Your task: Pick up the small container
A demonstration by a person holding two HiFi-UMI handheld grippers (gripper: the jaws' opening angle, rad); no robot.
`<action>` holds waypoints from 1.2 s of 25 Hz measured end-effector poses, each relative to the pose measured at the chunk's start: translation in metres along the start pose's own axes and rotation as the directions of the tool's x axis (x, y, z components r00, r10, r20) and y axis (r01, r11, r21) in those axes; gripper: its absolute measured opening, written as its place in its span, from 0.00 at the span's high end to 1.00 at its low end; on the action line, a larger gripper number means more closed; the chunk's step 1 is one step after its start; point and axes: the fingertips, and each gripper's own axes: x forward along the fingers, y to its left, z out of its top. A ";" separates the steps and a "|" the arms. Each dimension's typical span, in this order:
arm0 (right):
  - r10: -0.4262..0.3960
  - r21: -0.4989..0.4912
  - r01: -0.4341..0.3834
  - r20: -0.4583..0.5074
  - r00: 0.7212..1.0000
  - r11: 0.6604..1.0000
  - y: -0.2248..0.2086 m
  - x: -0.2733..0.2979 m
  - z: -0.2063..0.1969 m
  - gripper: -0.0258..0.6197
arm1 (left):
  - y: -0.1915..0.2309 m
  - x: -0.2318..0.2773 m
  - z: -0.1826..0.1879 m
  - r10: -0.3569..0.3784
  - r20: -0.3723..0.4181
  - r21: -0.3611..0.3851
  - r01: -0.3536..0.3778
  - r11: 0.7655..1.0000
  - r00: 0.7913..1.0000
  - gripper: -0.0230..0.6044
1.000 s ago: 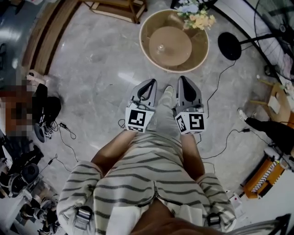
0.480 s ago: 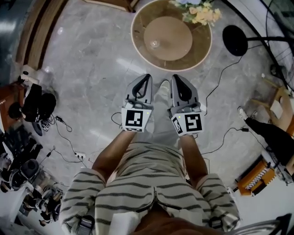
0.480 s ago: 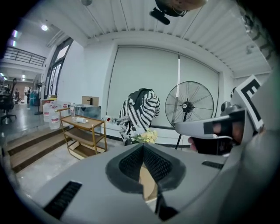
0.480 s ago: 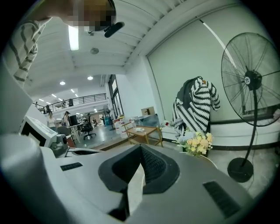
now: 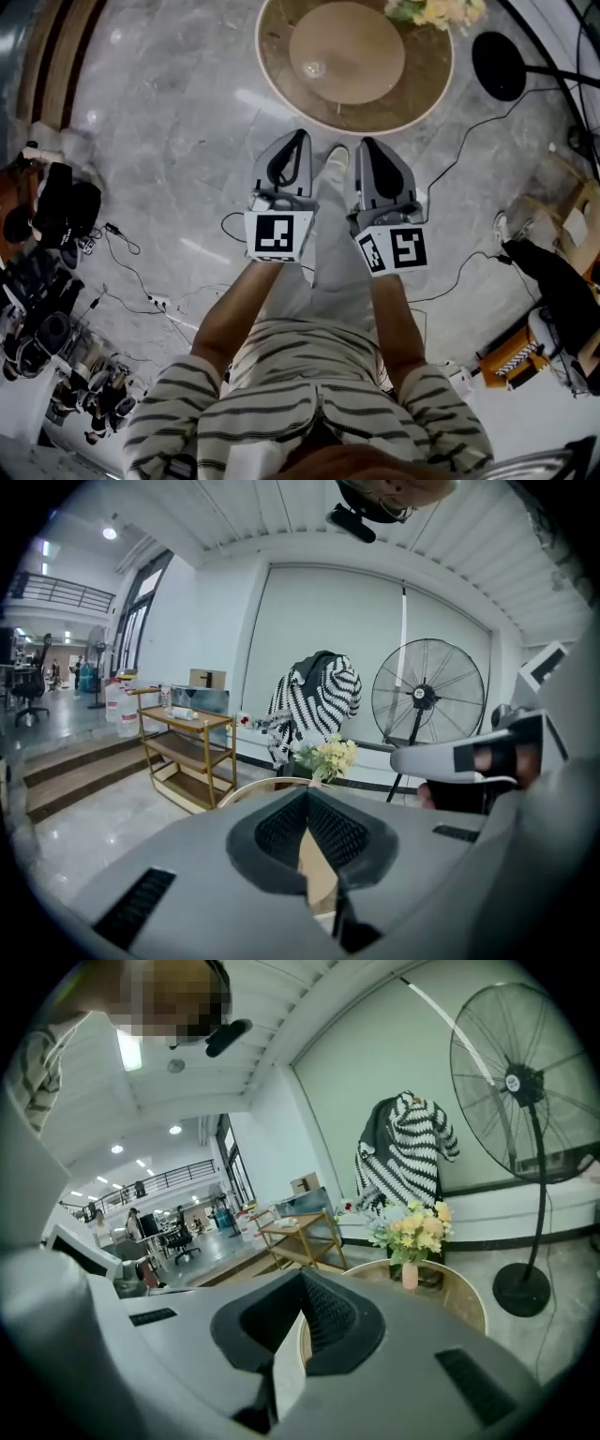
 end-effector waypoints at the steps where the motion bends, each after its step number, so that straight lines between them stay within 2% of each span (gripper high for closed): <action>1: -0.003 0.013 0.003 0.002 1.000 1.000 -0.003 0.003 -0.003 0.95 | 0.002 0.004 -0.006 0.005 -0.004 -0.009 -0.005 1.000 1.000 0.96; 10: 0.015 0.022 -0.015 -0.009 1.000 1.000 -0.022 0.041 -0.042 0.95 | 0.025 0.052 -0.061 0.039 -0.037 -0.014 -0.039 0.999 0.999 0.96; 30: 0.027 0.035 -0.025 -0.069 0.997 0.999 -0.045 0.082 -0.117 0.95 | 0.048 0.119 -0.149 0.064 -0.116 0.004 -0.064 0.998 0.991 0.96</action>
